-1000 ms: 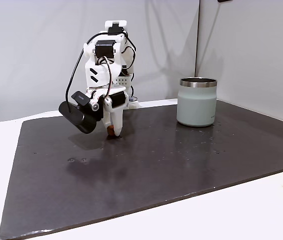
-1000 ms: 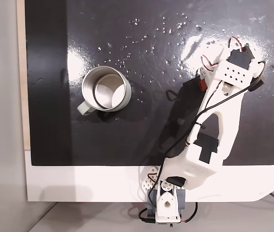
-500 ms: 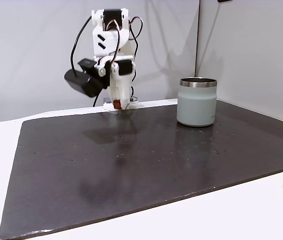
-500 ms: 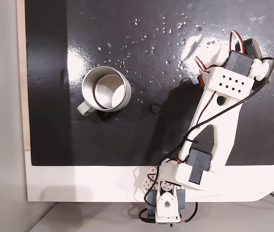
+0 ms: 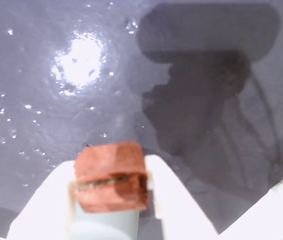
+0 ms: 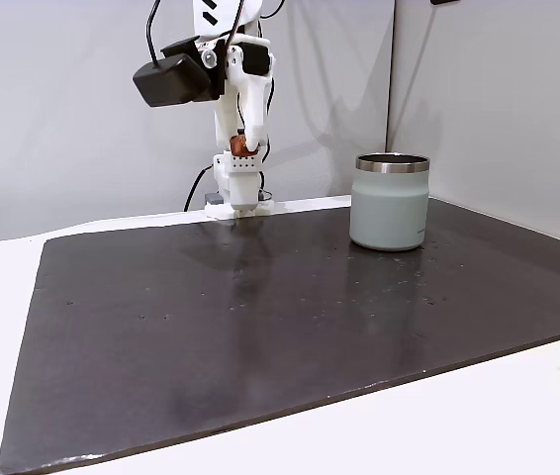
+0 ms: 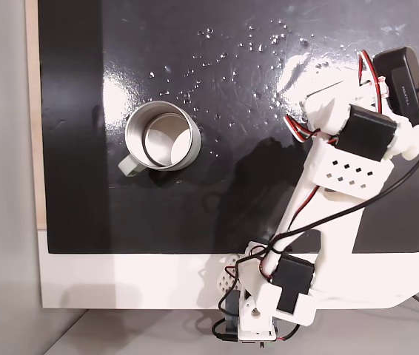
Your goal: Grasp a cube and put it in the cup.
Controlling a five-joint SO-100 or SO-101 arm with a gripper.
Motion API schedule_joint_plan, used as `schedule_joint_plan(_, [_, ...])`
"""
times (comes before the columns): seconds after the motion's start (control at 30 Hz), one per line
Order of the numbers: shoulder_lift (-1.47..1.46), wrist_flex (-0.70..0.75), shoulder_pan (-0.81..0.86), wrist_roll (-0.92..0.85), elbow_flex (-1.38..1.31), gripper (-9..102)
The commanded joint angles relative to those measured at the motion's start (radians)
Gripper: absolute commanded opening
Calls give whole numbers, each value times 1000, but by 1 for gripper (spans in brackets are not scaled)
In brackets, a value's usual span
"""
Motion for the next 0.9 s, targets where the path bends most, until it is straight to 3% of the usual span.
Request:
schedule_joint_plan(0.0, [69,8,-21,18,-64,6])
schedule_joint_plan(0.57, [-18,6,-425,304,-242,5])
schedule_joint_plan(0.87, [-72,14,-673,327,-241,5])
